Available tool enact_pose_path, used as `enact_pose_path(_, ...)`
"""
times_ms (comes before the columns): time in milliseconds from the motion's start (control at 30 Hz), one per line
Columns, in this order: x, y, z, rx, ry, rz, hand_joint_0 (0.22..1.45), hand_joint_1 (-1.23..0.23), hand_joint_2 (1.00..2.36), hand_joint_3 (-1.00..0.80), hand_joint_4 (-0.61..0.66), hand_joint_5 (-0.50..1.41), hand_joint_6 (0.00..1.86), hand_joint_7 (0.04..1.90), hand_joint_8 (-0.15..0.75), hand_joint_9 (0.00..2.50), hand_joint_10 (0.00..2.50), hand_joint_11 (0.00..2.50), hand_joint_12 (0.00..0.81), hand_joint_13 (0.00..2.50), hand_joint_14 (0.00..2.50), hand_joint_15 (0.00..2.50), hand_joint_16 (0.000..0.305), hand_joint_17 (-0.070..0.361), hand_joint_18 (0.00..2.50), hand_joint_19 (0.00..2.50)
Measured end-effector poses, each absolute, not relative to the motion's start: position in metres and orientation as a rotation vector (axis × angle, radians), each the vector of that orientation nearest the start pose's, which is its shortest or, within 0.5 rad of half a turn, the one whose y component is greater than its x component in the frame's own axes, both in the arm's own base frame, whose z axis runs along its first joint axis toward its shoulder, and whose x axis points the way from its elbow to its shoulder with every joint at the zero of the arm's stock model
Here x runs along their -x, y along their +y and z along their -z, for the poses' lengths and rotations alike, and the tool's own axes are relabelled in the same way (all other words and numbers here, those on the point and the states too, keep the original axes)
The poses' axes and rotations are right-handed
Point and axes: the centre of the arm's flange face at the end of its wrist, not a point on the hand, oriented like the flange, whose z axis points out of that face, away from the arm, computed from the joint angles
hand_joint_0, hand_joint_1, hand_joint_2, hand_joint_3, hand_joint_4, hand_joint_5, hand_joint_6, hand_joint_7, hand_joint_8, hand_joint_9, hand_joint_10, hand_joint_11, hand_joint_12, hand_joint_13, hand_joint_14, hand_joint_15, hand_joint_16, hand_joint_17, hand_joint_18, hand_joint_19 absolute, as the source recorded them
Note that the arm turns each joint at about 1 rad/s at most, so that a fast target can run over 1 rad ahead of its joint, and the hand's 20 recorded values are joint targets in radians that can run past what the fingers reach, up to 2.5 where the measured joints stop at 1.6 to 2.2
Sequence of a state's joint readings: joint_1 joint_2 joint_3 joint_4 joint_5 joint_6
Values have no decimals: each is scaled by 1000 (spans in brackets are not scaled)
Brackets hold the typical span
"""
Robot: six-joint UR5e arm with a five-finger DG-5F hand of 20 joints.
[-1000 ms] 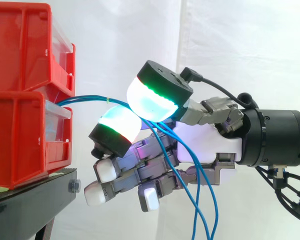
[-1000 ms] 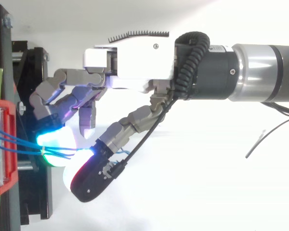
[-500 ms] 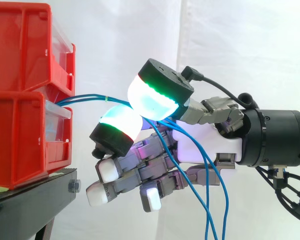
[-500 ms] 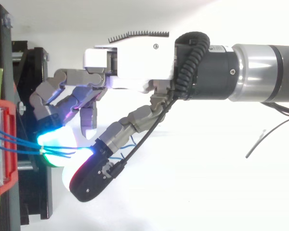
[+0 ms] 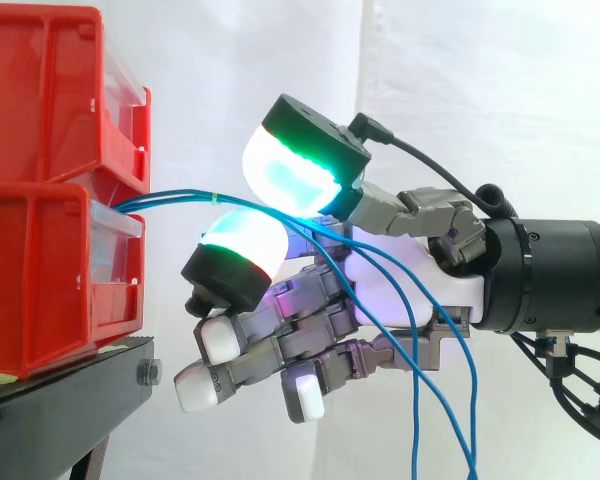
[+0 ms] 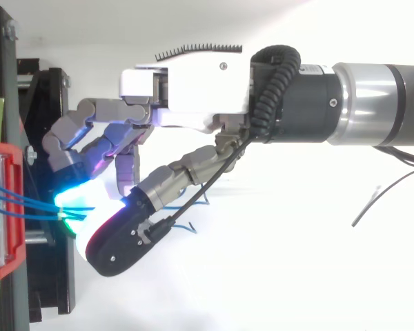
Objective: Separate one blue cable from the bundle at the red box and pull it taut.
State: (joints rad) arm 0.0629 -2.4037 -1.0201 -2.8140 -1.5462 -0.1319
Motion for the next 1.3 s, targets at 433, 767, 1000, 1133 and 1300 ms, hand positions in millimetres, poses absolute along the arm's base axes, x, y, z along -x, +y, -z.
enact_pose_path(433,-802,-87,-244,-1064,1259,-1159,685,-845,1015,-336,132,-169,766,1237,340,947,26,757,399,760,18,432,50,112,880,749)
enact_pose_path(767,-802,-87,-244,-1060,1260,-1162,805,-930,1000,-500,135,-190,835,1218,334,958,26,801,388,814,20,458,48,108,872,692)
enact_pose_path(1000,-802,-87,-244,-1058,1261,-1163,708,-992,1000,-500,146,-187,841,1230,335,968,24,817,389,826,19,473,48,108,877,708)
enact_pose_path(1133,-802,-87,-244,-1059,1263,-1162,666,-1010,1000,-500,146,-187,841,1237,337,971,28,814,390,826,21,480,48,108,877,708)
enact_pose_path(1300,-801,-88,-243,-1060,1266,-1162,651,-1016,1000,-500,146,-183,842,1225,338,975,27,821,392,827,19,478,48,107,880,706)
